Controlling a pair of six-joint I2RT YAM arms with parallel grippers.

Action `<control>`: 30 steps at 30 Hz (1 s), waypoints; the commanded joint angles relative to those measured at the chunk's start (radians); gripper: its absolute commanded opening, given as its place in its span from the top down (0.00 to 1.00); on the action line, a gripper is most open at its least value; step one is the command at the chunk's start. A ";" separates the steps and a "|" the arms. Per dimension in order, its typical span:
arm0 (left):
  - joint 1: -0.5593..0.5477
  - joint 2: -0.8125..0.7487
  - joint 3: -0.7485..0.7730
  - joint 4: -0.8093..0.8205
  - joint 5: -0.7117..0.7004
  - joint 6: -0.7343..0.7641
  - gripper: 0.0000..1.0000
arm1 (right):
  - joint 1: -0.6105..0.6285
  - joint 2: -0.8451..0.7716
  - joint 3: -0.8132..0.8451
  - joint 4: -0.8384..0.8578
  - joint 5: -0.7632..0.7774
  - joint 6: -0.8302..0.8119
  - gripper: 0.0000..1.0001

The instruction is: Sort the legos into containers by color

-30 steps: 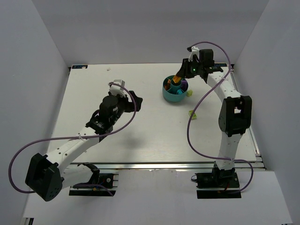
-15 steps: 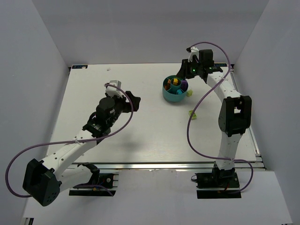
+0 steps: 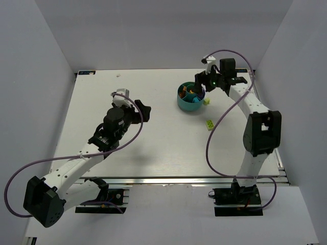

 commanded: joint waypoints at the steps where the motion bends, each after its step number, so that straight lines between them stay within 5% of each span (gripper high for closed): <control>1: 0.006 -0.049 0.010 -0.032 -0.043 -0.024 0.08 | -0.005 -0.166 -0.093 -0.015 -0.061 -0.245 0.11; 4: 0.006 -0.078 -0.005 -0.041 -0.055 -0.031 0.08 | -0.016 -0.222 -0.173 -0.140 -0.075 -0.289 0.27; 8: 0.007 -0.124 -0.032 -0.061 -0.081 -0.040 0.08 | -0.033 -0.339 -0.345 -0.200 -0.017 -0.259 0.60; 10: 0.007 -0.154 -0.054 -0.069 -0.092 -0.050 0.07 | -0.033 -0.364 -0.400 -0.200 0.038 -0.224 0.55; 15: 0.007 -0.208 -0.102 -0.075 -0.106 -0.077 0.07 | -0.034 -0.344 -0.483 -0.221 0.160 -0.136 0.11; 25: 0.009 -0.260 -0.140 -0.090 -0.115 -0.116 0.07 | -0.019 -0.207 -0.512 -0.114 0.306 0.024 0.11; 30: 0.009 -0.267 -0.150 -0.090 -0.118 -0.132 0.07 | -0.013 -0.151 -0.517 -0.082 0.326 0.036 0.25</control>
